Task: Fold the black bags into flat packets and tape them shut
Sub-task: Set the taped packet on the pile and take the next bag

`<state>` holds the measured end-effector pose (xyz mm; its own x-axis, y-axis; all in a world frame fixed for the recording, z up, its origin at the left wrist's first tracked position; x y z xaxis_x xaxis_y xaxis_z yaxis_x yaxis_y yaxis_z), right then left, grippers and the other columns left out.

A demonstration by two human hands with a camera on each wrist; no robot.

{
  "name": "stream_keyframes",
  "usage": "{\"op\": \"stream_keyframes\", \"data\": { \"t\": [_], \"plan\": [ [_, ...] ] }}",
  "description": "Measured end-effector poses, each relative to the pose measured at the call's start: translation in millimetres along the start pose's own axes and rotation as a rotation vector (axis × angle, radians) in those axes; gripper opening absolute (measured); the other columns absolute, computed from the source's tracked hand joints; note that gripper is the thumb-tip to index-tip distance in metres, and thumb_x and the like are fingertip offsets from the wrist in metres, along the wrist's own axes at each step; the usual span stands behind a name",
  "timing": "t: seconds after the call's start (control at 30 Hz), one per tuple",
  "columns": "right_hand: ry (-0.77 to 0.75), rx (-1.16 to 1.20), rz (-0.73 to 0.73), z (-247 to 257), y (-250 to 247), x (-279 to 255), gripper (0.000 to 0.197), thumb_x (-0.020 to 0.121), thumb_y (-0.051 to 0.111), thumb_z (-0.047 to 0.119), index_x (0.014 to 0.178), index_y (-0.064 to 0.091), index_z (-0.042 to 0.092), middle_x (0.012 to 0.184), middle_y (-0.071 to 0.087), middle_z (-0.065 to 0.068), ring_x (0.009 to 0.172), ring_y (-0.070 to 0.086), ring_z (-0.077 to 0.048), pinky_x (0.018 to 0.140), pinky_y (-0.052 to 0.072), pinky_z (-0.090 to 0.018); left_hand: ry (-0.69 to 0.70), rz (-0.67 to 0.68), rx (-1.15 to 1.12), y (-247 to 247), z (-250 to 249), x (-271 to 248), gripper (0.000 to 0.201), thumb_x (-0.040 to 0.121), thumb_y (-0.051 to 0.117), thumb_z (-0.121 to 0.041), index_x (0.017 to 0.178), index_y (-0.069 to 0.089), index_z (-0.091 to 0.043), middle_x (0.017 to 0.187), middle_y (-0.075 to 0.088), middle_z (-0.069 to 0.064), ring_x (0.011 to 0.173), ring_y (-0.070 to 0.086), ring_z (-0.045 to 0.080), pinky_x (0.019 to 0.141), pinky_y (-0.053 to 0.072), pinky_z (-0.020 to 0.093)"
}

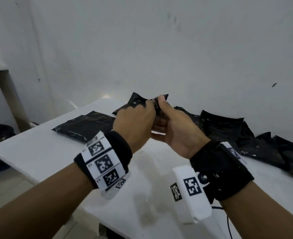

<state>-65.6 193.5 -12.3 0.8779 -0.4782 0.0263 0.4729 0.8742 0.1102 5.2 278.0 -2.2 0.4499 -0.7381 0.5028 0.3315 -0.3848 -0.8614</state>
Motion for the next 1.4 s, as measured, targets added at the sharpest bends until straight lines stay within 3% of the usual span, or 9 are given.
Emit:
{"op": "stream_keyframes", "data": {
  "t": [0.27, 0.43, 0.57, 0.7, 0.77, 0.9, 1.03, 1.3, 1.4],
  "plan": [
    [0.005, 0.107, -0.205, -20.4, -24.1, 22.9, 0.026, 0.102, 0.051, 0.026, 0.118, 0.065, 0.011, 0.101, 0.076, -0.005, 0.089, 0.073, -0.018, 0.066, 0.057, -0.035, 0.246, 0.216, -0.148, 19.0, 0.3, -8.9, 0.103, 0.087, 0.052, -0.063, 0.155, -0.008, -0.015, 0.135, 0.053, 0.008, 0.110, 0.059, 0.026, 0.077, 0.041, 0.031],
    [0.068, 0.256, -0.274, -28.8, -34.0, 35.6, 0.030, 0.106, 0.041, 0.016, 0.125, 0.061, 0.005, 0.114, 0.072, -0.016, 0.103, 0.070, -0.035, 0.083, 0.058, -0.053, 0.135, 0.179, -0.712, 32.2, 46.1, 0.9, 0.071, 0.087, 0.057, -0.060, 0.145, 0.039, -0.023, 0.123, 0.065, -0.007, 0.107, 0.061, 0.010, 0.093, 0.052, 0.036],
    [0.141, 0.333, -0.230, -20.6, -36.3, 39.9, 0.031, 0.105, 0.042, 0.021, 0.120, 0.064, 0.007, 0.107, 0.074, -0.015, 0.082, 0.074, -0.029, 0.057, 0.060, -0.038, -0.295, 0.022, -1.020, 55.8, 101.2, 21.2, 0.038, 0.092, 0.066, -0.030, 0.126, 0.058, -0.015, 0.106, 0.070, -0.004, 0.095, 0.065, 0.011, 0.086, 0.053, 0.030],
    [0.178, 0.337, -0.123, -4.7, -36.7, 48.8, 0.032, 0.103, 0.044, 0.025, 0.105, 0.070, 0.006, 0.092, 0.076, -0.011, 0.070, 0.074, -0.024, 0.054, 0.060, -0.036, -0.765, 0.509, -1.530, 83.8, 139.0, 21.8, 0.066, 0.071, 0.076, -0.057, 0.112, 0.062, -0.008, 0.104, 0.069, 0.007, 0.091, 0.063, 0.022, 0.087, 0.049, 0.036],
    [0.181, 0.291, -0.113, 1.5, -36.4, 60.1, 0.032, 0.101, 0.046, 0.025, 0.109, 0.070, 0.006, 0.101, 0.075, -0.011, 0.083, 0.072, -0.025, 0.073, 0.060, -0.040, -0.747, 0.693, -1.695, 84.9, 145.3, 16.2, 0.081, 0.057, 0.080, -0.062, 0.108, 0.068, 0.000, 0.103, 0.071, 0.014, 0.089, 0.068, 0.030, 0.085, 0.052, 0.042],
    [0.250, 0.220, -0.107, 5.5, -32.0, 86.3, 0.030, 0.102, 0.043, 0.022, 0.100, 0.069, 0.007, 0.078, 0.073, -0.008, 0.057, 0.070, -0.020, 0.044, 0.056, -0.030, -0.521, 0.696, -1.937, 89.4, 149.1, 22.7, 0.073, 0.048, 0.094, -0.039, 0.108, 0.072, -0.004, 0.114, 0.068, 0.021, 0.097, 0.070, 0.035, 0.077, 0.058, 0.041],
    [0.267, 0.121, -0.146, 1.9, -26.0, 117.1, 0.018, 0.101, 0.050, 0.016, 0.097, 0.065, 0.007, 0.066, 0.069, -0.006, 0.050, 0.067, -0.019, 0.043, 0.056, -0.032, -0.506, 0.620, -2.042, 89.0, 154.6, 40.0, 0.070, 0.063, 0.088, -0.018, 0.127, 0.064, -0.006, 0.122, 0.067, 0.018, 0.099, 0.071, 0.030, 0.081, 0.058, 0.038],
    [0.418, -0.058, -0.122, -16.8, -18.8, 199.7, 0.014, 0.102, 0.050, 0.012, 0.091, 0.055, 0.004, 0.062, 0.064, -0.010, 0.048, 0.062, -0.023, 0.038, 0.053, -0.031, -0.793, 0.598, -1.805, 110.9, 178.8, 86.2, 0.030, 0.076, 0.064, -0.009, 0.103, 0.069, 0.001, 0.097, 0.074, 0.018, 0.075, 0.074, 0.027, 0.073, 0.060, 0.039],
    [0.425, -0.050, -0.115, -25.2, -21.7, 229.9, 0.012, 0.100, 0.053, 0.009, 0.091, 0.055, 0.002, 0.080, 0.061, -0.012, 0.073, 0.062, -0.027, 0.065, 0.060, -0.041, -0.887, 0.559, -1.727, 127.0, 199.6, 102.1, 0.024, 0.073, 0.067, -0.009, 0.095, 0.067, 0.000, 0.095, 0.072, 0.019, 0.076, 0.073, 0.029, 0.075, 0.059, 0.041]
  ]
}}
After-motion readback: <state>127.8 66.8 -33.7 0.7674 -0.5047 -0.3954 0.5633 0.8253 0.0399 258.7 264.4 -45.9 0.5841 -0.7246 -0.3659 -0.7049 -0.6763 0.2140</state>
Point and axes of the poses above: each hand's wrist, its own x-axis towards the middle knuckle, its own y-axis out of the palm, z = x × y, the point moved 3 cm from there along x, towards the middle knuckle
